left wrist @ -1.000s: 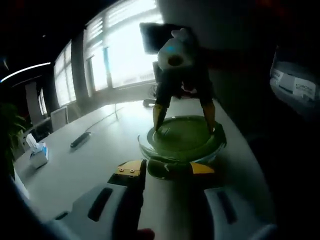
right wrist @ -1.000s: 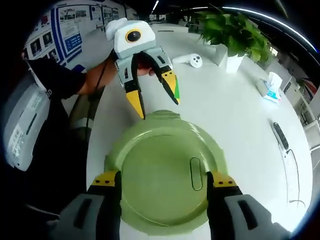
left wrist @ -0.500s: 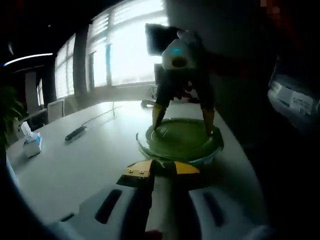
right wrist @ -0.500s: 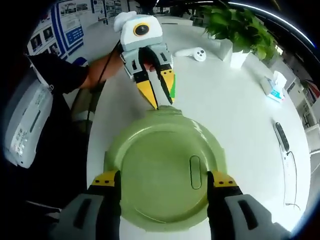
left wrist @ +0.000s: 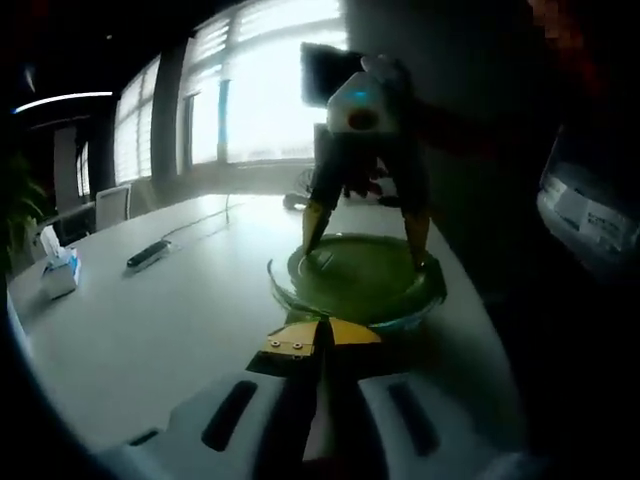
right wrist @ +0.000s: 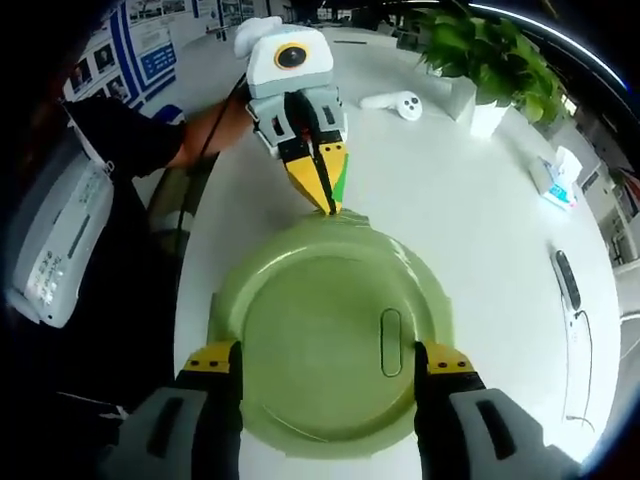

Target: Pick up the tomato from the tabletop place it into the food storage container close the lid and lock the latches

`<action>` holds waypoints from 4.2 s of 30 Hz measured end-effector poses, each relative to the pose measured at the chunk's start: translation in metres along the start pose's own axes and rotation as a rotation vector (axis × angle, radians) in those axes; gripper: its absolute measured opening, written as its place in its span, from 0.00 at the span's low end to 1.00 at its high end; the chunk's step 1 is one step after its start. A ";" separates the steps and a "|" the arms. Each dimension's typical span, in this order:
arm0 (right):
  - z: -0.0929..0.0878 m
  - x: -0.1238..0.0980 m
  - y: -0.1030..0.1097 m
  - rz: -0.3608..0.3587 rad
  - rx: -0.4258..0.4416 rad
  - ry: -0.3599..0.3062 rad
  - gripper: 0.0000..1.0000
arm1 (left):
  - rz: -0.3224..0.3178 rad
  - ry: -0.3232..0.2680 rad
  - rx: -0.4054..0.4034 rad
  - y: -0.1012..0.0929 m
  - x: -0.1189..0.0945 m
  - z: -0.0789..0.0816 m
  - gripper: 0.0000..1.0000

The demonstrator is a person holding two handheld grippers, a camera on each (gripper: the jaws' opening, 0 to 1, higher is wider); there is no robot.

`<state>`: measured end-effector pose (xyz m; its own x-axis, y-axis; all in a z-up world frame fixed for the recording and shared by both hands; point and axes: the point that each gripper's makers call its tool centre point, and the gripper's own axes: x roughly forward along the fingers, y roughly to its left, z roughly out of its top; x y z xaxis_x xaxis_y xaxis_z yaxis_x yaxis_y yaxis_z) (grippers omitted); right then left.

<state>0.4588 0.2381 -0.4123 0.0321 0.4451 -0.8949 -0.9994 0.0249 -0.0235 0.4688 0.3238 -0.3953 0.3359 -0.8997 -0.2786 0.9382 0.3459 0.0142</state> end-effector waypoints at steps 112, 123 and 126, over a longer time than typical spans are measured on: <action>-0.044 -0.086 0.013 -0.207 0.175 -0.609 0.49 | 0.213 -0.157 0.105 -0.045 0.009 0.074 0.32; -0.075 -0.119 0.011 -0.337 0.221 -0.741 0.43 | 0.346 -0.173 0.049 -0.037 0.003 0.080 0.32; -0.083 -0.119 0.015 -0.354 0.249 -0.736 0.45 | 0.396 -0.103 0.067 -0.038 0.002 0.071 0.32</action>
<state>0.4389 0.1109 -0.3433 0.4275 0.8401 -0.3338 -0.9001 0.4298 -0.0712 0.4398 0.2898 -0.3278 0.6757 -0.7235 -0.1414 0.7367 0.6559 0.1645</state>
